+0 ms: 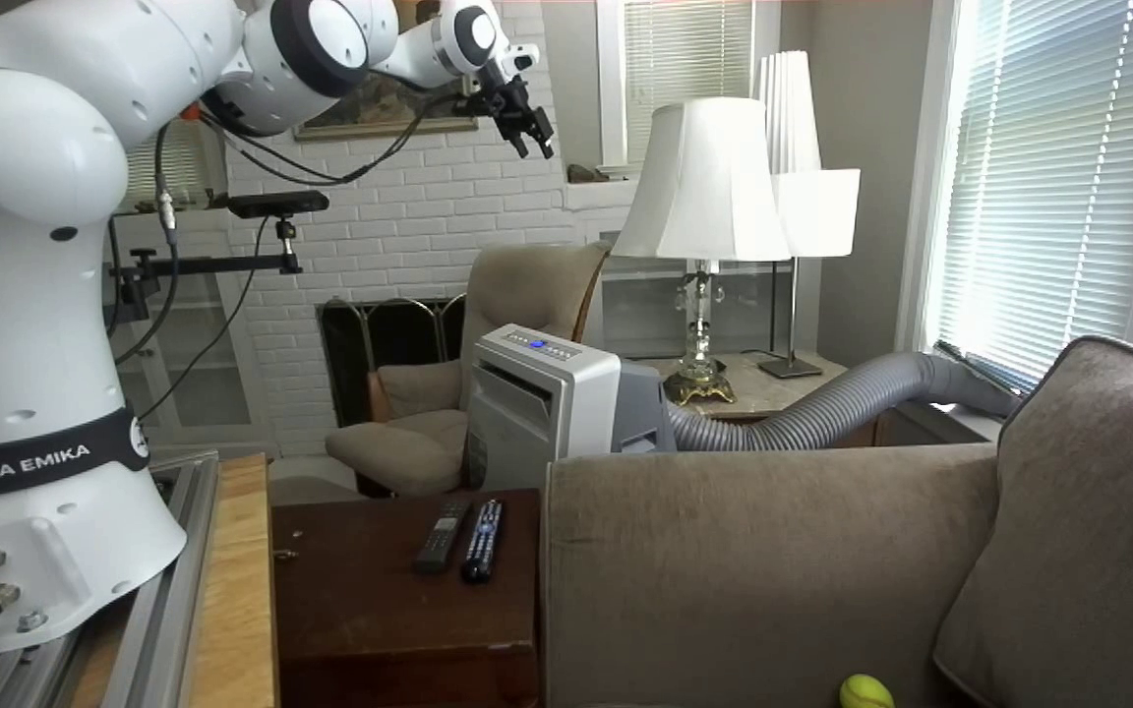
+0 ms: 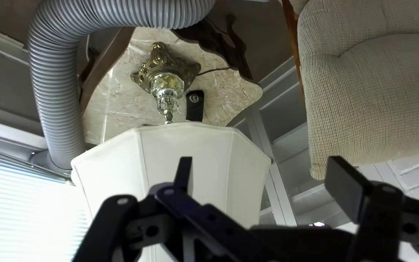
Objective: Turn on the air conditioner
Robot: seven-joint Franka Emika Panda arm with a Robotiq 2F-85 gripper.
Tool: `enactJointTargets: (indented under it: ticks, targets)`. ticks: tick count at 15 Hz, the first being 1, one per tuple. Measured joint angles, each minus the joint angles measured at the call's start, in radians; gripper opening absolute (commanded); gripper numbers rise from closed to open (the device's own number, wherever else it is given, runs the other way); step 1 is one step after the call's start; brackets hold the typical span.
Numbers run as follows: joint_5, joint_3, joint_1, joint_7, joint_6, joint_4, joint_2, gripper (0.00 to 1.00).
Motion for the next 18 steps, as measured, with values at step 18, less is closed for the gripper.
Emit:
enactJointTargets:
  ticks: [18]
  targets:
    - [0.024,0.012,-0.061,0.000,-0.332,-0.018,-0.309,1.00]
